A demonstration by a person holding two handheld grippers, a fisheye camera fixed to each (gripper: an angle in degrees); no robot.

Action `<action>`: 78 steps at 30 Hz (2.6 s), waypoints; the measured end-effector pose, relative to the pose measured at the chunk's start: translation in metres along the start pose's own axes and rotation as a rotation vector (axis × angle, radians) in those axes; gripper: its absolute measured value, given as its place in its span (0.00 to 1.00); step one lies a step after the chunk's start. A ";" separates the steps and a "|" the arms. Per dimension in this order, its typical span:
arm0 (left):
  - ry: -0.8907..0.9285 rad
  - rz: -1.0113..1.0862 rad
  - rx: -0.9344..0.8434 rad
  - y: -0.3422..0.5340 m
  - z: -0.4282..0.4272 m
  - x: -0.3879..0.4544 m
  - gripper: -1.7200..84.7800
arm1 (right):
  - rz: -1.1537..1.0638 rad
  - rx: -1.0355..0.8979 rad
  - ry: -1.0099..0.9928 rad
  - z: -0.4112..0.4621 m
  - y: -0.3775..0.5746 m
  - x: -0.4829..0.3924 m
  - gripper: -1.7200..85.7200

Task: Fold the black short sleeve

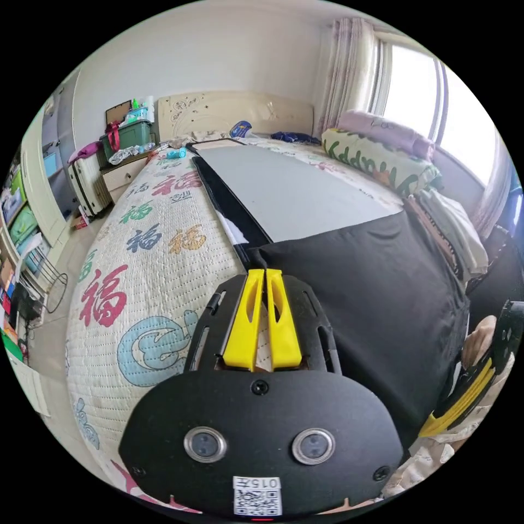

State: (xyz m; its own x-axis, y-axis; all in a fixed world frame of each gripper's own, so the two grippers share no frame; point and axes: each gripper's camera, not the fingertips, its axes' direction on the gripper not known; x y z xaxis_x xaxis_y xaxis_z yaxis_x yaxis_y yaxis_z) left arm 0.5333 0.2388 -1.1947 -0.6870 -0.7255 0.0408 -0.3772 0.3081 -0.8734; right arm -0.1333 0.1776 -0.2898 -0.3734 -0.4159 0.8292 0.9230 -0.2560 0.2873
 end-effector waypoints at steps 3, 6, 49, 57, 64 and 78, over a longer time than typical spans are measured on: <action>-0.022 0.019 -0.018 -0.016 -0.020 -0.044 0.04 | -0.024 0.008 0.020 -0.017 -0.004 -0.008 0.03; -0.019 0.002 0.027 -0.026 -0.060 -0.109 0.06 | -0.041 0.078 -0.022 -0.054 0.010 -0.018 0.08; 0.235 0.904 -0.077 -0.602 -0.436 -0.039 0.03 | 0.913 0.600 0.106 -0.467 0.346 0.300 0.05; 0.166 0.928 -0.025 -0.633 -0.516 -0.138 0.03 | 0.900 0.569 0.151 -0.485 0.338 0.306 0.05; 0.176 0.922 -0.045 -0.653 -0.539 -0.217 0.04 | 0.870 0.581 0.173 -0.492 0.340 0.306 0.05; 0.238 0.956 0.052 -0.643 -0.581 -0.327 0.03 | 0.875 0.567 0.288 -0.474 0.350 0.304 0.05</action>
State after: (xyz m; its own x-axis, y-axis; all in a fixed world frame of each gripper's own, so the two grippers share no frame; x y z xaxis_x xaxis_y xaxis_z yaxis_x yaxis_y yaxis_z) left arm 0.6392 0.6353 -0.3650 -0.7974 -0.0404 -0.6020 0.4259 0.6690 -0.6091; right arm 0.0322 -0.4516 -0.1643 0.4963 -0.4665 0.7322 0.7610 0.6397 -0.1082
